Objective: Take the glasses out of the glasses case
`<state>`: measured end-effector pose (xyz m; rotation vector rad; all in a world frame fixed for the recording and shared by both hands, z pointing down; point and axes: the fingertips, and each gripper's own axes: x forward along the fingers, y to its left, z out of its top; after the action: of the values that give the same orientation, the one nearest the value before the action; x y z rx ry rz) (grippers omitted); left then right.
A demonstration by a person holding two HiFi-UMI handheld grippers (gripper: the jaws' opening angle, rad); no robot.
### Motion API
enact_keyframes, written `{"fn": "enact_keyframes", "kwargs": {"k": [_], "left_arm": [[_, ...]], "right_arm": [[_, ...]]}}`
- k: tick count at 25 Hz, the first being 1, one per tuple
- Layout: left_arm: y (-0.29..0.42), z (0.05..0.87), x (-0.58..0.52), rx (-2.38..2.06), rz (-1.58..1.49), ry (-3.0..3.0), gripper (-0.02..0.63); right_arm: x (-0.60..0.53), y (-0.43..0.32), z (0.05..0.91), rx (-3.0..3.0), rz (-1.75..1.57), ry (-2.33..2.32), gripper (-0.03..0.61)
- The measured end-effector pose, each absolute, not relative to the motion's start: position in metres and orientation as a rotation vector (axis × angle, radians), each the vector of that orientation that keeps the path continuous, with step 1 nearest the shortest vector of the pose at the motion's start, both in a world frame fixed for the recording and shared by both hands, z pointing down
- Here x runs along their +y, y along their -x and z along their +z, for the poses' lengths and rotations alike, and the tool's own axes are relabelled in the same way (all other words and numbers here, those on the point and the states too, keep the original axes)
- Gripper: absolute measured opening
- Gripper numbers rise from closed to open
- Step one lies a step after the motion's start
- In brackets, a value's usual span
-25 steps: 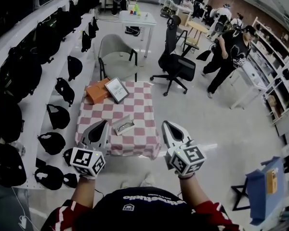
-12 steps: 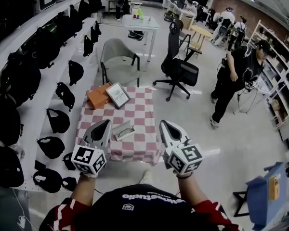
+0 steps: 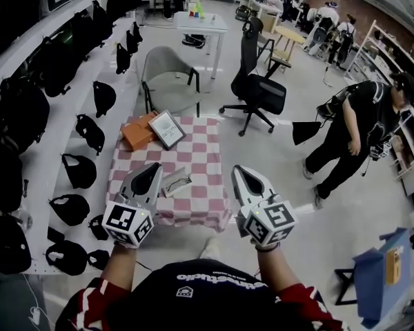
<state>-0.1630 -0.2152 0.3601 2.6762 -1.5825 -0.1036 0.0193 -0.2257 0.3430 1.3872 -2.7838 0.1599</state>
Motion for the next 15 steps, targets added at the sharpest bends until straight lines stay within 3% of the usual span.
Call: {"fn": "enact_keyframes", "kwargs": {"k": [3,5,15], "left_arm": [[0.159,0.366,-0.217,-1.562,-0.076,-2.697,0.012],[0.156,0.370,-0.218,-1.539,-0.066,-2.704,0.057],[0.144,0.405,-0.235,-1.494,0.083,-2.724,0.061]], "right_arm": [[-0.226,-0.017,0.351,-2.775,0.181,-1.374,-0.006],[-0.227,-0.017,0.355,-2.771,0.196,-1.369,-0.006],[-0.234,-0.024,0.377,-2.742,0.229,-1.362,-0.006]]}}
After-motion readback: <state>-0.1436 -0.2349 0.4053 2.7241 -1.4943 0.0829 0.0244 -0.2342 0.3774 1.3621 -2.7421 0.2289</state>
